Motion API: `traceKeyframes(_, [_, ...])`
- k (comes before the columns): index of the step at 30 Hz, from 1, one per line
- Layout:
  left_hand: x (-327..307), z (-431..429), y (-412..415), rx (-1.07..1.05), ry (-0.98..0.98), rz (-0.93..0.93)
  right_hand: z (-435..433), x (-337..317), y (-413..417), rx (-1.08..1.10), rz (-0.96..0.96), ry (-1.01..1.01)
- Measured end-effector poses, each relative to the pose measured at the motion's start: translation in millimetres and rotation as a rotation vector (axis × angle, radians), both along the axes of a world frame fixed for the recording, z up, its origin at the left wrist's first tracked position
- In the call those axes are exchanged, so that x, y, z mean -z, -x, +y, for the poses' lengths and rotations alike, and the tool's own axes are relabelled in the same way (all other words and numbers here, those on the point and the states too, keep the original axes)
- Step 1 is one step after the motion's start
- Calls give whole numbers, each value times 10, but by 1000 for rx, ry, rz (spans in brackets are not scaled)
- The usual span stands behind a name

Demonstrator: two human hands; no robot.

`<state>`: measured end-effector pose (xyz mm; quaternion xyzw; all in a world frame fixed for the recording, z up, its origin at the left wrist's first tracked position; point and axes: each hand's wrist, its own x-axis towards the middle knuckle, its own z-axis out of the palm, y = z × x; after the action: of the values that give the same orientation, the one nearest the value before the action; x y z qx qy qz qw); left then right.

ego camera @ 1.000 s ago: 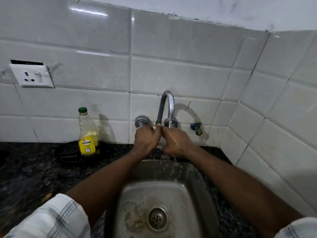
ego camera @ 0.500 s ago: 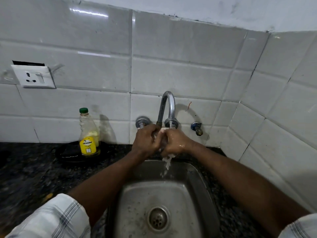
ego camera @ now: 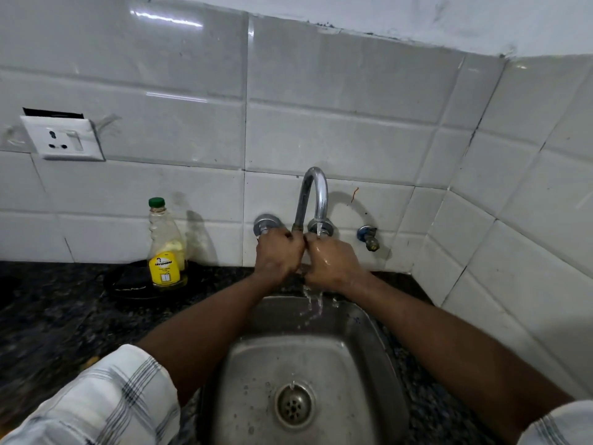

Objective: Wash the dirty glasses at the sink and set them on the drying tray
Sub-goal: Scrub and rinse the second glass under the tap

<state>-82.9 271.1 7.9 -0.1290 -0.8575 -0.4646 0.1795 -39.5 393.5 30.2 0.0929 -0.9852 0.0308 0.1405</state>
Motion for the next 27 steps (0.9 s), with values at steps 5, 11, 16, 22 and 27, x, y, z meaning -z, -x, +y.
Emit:
traceKeyframes(5, [80, -87, -105, 153, -47, 197, 87, -114, 50, -72, -269, 190])
traceKeyframes(11, [-17, 34, -29, -16, -23, -128, -8, -34, -33, -31, 16, -83])
traceKeyframes(16, [139, -100, -104, 168, -104, 215, 62, -140, -19, -98, -249, 184])
traceKeyframes(22, [-9, 47, 37, -40, 20, -84, -15, 57, -44, 15, 54, -74])
traceKeyframes(27, [67, -64, -131, 139, 3, 232, 80, -79, 15, -63, -241, 257])
